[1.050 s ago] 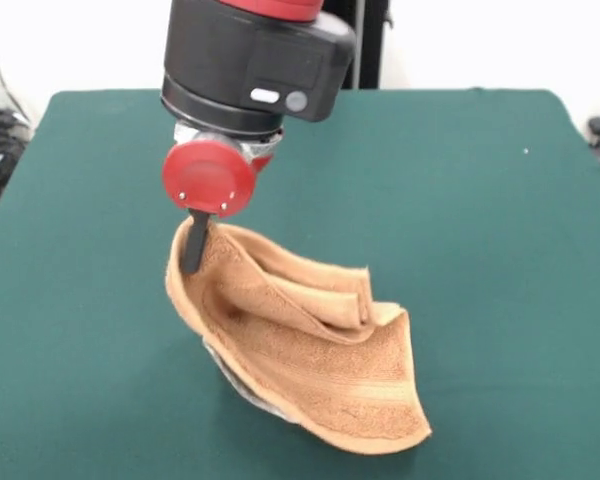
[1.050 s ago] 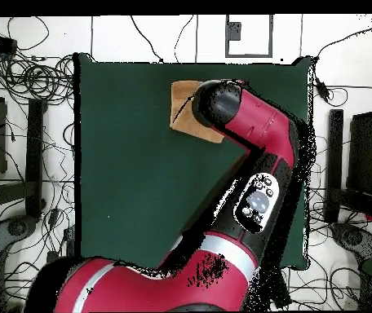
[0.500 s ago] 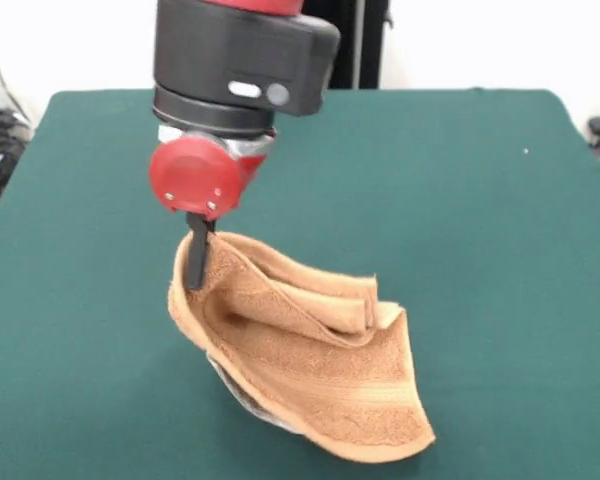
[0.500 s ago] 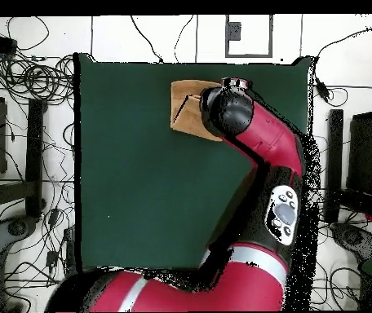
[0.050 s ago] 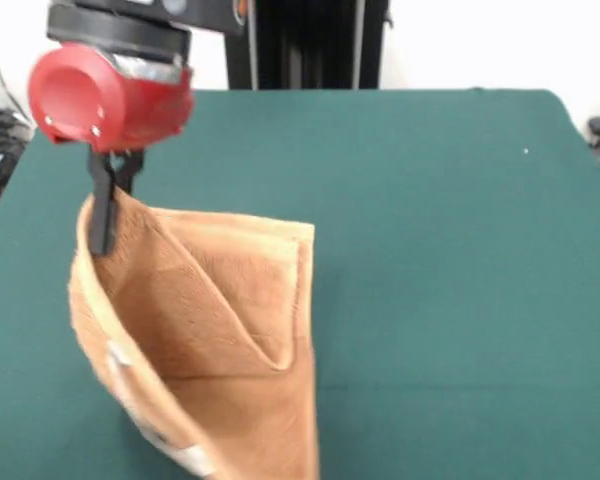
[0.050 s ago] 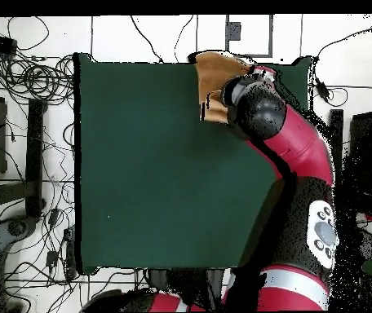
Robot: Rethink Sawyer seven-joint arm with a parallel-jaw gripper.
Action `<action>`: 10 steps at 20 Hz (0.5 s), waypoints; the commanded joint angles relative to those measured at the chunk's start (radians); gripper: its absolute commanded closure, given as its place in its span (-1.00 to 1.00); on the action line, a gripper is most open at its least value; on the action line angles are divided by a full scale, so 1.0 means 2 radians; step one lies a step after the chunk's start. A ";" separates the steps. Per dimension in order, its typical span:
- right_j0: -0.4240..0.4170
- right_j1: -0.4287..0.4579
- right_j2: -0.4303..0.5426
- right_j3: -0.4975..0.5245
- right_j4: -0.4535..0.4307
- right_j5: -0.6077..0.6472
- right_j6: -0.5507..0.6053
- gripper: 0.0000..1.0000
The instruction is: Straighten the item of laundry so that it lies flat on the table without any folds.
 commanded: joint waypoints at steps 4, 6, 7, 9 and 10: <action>0.031 0.013 -0.035 -0.081 -0.116 0.402 -0.021 1.00; 0.027 0.014 -0.041 -0.110 -0.148 0.481 -0.045 1.00; 0.027 0.017 -0.041 -0.124 -0.164 0.517 -0.056 1.00; 0.028 0.020 -0.038 -0.141 -0.192 0.570 -0.072 1.00; 0.029 0.024 -0.038 -0.151 -0.209 0.596 -0.080 1.00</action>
